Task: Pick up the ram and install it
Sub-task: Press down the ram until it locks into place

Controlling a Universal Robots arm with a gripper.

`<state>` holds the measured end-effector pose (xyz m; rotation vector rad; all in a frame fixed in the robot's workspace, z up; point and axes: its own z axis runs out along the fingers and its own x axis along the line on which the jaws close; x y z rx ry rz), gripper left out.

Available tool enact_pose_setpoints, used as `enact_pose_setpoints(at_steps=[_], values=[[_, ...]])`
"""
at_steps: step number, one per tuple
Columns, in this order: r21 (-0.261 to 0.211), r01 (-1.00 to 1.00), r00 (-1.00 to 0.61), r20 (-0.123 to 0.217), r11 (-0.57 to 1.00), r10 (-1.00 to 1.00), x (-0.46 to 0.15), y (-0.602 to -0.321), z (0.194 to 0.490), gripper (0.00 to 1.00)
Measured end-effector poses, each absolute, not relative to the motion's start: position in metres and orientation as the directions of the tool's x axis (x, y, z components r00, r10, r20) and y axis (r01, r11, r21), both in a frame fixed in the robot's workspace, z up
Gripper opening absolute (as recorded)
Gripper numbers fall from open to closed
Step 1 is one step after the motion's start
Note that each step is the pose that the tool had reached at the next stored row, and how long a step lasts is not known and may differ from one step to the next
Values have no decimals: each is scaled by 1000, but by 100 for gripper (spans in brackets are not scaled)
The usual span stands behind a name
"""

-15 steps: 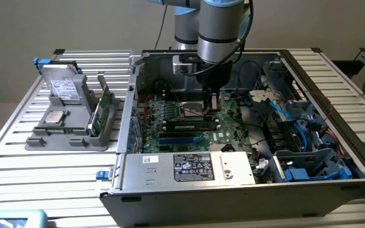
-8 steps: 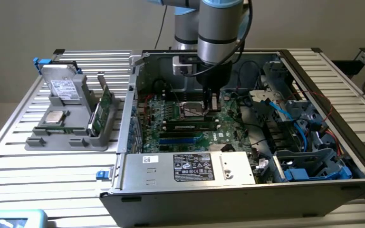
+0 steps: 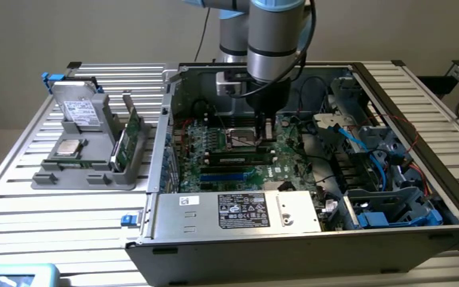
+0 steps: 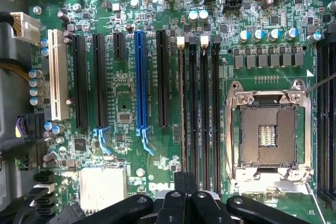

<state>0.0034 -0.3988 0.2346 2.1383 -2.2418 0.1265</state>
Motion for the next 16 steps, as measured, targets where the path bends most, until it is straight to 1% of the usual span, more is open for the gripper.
enact_pose_setpoints(at_steps=[16], values=[[-35, -998, -49, 86, 46, -995, 3, -399, 233, 11]])
